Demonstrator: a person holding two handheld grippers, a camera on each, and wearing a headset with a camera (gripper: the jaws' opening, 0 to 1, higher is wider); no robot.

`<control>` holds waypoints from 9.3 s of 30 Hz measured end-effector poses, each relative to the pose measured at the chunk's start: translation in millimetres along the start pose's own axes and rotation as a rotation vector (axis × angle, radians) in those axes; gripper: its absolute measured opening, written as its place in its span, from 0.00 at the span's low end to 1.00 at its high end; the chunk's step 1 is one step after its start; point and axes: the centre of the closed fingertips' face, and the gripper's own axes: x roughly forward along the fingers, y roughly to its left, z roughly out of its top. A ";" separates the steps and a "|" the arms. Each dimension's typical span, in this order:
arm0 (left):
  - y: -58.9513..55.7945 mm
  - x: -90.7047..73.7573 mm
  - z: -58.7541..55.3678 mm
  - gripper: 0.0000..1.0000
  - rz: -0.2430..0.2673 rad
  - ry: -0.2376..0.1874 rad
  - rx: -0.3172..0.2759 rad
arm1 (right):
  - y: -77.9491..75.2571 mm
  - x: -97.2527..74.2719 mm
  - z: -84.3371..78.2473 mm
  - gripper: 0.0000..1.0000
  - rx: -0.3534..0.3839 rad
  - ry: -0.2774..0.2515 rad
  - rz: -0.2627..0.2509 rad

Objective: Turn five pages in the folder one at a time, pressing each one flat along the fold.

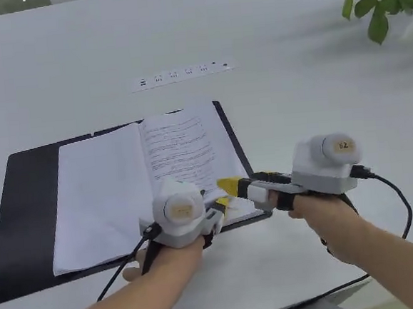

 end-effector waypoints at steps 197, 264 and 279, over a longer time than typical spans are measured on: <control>170.3 -165.2 -80.9 0.38 0.252 0.064 -0.035 | 77.4 189.8 13.5 0.00 0.620 0.146 0.102; 174.2 -164.7 -84.1 0.38 0.251 0.035 -0.026 | 60.1 216.1 27.9 0.00 0.828 0.067 0.135; 173.4 -164.3 -83.0 0.38 0.249 0.042 -0.024 | 73.5 183.2 -1.0 0.00 0.827 0.116 0.174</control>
